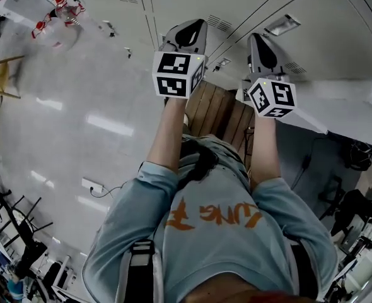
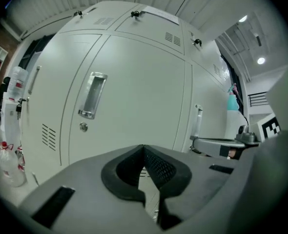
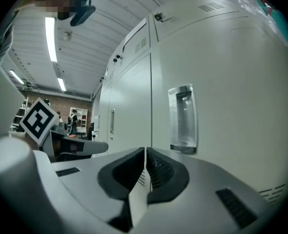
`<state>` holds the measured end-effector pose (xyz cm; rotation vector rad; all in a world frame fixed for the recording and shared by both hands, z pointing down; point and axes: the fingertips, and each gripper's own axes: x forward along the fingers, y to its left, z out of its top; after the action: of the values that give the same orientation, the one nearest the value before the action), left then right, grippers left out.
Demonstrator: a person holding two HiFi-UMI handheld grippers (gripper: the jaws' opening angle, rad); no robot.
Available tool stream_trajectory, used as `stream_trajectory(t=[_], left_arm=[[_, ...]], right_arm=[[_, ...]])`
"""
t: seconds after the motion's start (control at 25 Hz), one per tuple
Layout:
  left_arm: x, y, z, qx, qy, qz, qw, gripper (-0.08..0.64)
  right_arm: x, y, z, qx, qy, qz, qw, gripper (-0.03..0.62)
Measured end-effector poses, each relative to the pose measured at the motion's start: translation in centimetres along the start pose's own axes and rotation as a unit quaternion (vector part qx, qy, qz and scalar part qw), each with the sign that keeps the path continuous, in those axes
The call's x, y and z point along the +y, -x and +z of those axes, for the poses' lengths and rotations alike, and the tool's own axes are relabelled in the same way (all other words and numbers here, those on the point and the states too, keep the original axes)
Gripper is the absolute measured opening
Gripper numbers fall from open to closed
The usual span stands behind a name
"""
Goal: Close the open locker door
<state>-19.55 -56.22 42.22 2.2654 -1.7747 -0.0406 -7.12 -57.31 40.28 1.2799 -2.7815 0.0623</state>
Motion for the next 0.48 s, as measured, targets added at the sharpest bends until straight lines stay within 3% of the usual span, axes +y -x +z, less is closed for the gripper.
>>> stream_trajectory(t=[0.28, 0.48], left_arm=[[2.9, 1.9, -1.8, -0.005, 0.008, 0.047, 0.9988, 0.018], [2.6, 2.4, -2.2, -0.001, 0.003, 0.048, 0.9989, 0.018]], right_arm=[[0.9, -1.0, -3.3, 0.038, -0.009, -0.027, 0.999, 0.037], [1.6, -1.0, -3.5, 0.042, -0.011, -0.021, 0.999, 0.037]])
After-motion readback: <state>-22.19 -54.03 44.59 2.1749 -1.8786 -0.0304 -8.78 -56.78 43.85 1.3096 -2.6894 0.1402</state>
